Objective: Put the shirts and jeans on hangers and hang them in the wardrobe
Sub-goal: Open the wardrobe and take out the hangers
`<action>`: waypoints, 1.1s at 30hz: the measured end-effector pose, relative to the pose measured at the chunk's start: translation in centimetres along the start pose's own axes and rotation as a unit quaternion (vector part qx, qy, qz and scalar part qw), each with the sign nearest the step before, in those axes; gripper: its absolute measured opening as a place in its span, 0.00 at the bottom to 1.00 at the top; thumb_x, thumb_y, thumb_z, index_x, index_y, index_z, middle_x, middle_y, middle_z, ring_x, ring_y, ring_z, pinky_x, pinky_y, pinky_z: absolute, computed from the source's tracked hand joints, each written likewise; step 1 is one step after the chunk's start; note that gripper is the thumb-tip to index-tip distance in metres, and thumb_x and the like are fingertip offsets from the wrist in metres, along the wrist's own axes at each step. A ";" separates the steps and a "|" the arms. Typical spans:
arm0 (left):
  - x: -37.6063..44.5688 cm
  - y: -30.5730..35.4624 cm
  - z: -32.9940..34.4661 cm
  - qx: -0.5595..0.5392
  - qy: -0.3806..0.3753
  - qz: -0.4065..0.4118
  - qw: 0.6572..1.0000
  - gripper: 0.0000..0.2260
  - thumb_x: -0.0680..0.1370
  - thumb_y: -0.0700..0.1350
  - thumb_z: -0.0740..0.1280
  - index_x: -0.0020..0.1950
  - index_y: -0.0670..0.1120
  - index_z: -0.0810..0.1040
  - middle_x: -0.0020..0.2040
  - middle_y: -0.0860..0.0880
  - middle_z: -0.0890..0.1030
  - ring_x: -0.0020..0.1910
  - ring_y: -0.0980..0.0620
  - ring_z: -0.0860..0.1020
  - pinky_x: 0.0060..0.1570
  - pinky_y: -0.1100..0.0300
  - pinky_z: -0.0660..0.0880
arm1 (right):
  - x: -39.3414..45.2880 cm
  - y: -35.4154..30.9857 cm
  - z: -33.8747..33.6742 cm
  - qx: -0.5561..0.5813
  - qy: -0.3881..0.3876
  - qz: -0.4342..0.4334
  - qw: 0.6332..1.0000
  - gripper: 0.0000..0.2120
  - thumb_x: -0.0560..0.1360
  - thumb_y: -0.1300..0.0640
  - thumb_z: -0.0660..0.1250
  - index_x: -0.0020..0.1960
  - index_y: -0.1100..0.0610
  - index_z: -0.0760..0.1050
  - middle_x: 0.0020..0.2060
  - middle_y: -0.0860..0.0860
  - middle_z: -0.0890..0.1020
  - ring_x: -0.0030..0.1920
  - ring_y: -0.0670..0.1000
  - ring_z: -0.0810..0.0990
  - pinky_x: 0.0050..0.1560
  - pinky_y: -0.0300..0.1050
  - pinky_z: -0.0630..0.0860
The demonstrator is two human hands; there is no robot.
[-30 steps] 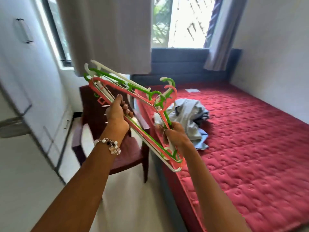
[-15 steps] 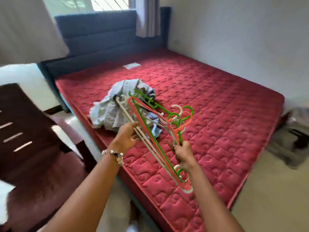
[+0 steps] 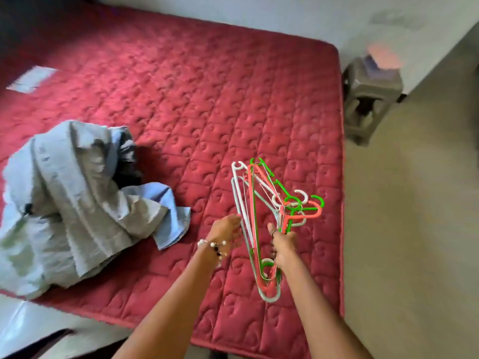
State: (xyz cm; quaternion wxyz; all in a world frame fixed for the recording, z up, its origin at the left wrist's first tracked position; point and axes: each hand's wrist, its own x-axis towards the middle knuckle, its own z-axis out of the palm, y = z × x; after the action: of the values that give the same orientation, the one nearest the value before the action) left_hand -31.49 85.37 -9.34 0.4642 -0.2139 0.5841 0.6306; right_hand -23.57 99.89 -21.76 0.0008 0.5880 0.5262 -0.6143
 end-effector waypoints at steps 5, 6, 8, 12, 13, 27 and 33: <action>7.6 -0.1 4.9 -0.008 -0.016 -0.048 0.999 0.08 0.82 0.42 0.57 0.52 0.44 0.76 0.44 0.46 0.77 0.38 0.49 0.76 0.29 0.60 0.77 | 1.8 -3.8 -3.1 0.008 0.137 0.012 0.990 0.23 0.71 0.46 0.73 0.54 0.64 0.73 0.51 0.61 0.79 0.47 0.57 0.79 0.47 0.54 0.78; 9.2 -0.4 5.9 -0.009 -0.020 -0.049 0.999 0.10 0.82 0.41 0.57 0.59 0.42 0.75 0.47 0.44 0.78 0.38 0.48 0.78 0.26 0.60 0.77 | 3.4 -4.2 -3.8 -0.002 0.148 0.010 0.989 0.24 0.72 0.46 0.72 0.54 0.65 0.73 0.51 0.61 0.79 0.48 0.57 0.79 0.47 0.52 0.77; 12.1 -0.9 7.8 0.009 -0.025 -0.049 0.998 0.13 0.81 0.39 0.59 0.65 0.44 0.73 0.50 0.43 0.79 0.38 0.48 0.79 0.30 0.59 0.78 | 6.7 -4.8 -4.9 -0.010 0.165 0.008 0.986 0.26 0.73 0.44 0.70 0.55 0.67 0.73 0.53 0.62 0.80 0.49 0.57 0.79 0.49 0.54 0.76; 17.4 -1.3 11.2 0.057 -0.016 -0.046 0.997 0.13 0.79 0.36 0.59 0.61 0.47 0.73 0.46 0.46 0.80 0.37 0.49 0.77 0.35 0.60 0.72 | 12.5 -6.5 -6.7 -0.013 0.192 -0.025 0.981 0.23 0.75 0.44 0.68 0.50 0.65 0.74 0.43 0.58 0.77 0.43 0.55 0.76 0.46 0.52 0.74; 19.0 -1.3 11.8 0.068 -0.015 -0.044 0.997 0.13 0.79 0.35 0.60 0.62 0.47 0.73 0.44 0.47 0.80 0.35 0.50 0.78 0.33 0.61 0.72 | 14.1 -6.8 -7.1 -0.005 0.196 -0.041 0.980 0.24 0.74 0.41 0.68 0.49 0.65 0.74 0.41 0.57 0.77 0.42 0.55 0.75 0.45 0.52 0.74; 28.0 -5.1 14.8 0.174 -0.041 -0.071 0.981 0.16 0.79 0.34 0.58 0.66 0.46 0.70 0.40 0.50 0.76 0.34 0.56 0.74 0.28 0.66 0.69 | 24.1 -2.4 -12.3 -0.284 0.149 -0.054 0.946 0.24 0.70 0.47 0.73 0.57 0.61 0.71 0.53 0.63 0.77 0.55 0.64 0.77 0.58 0.56 0.73; 25.4 -4.7 14.3 0.178 -0.016 -0.045 0.983 0.15 0.79 0.31 0.56 0.63 0.40 0.73 0.44 0.47 0.77 0.32 0.53 0.73 0.23 0.67 0.69 | 19.8 -3.6 -10.8 -0.309 0.246 -0.050 0.917 0.23 0.75 0.49 0.68 0.66 0.58 0.68 0.62 0.63 0.71 0.64 0.64 0.67 0.60 0.59 0.69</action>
State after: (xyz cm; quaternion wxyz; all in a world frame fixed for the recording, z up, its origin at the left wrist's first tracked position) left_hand -35.82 106.71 -29.25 0.5321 -0.1438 0.6694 0.4982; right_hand -24.10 120.74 -31.11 0.0227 0.6640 0.7021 -0.2562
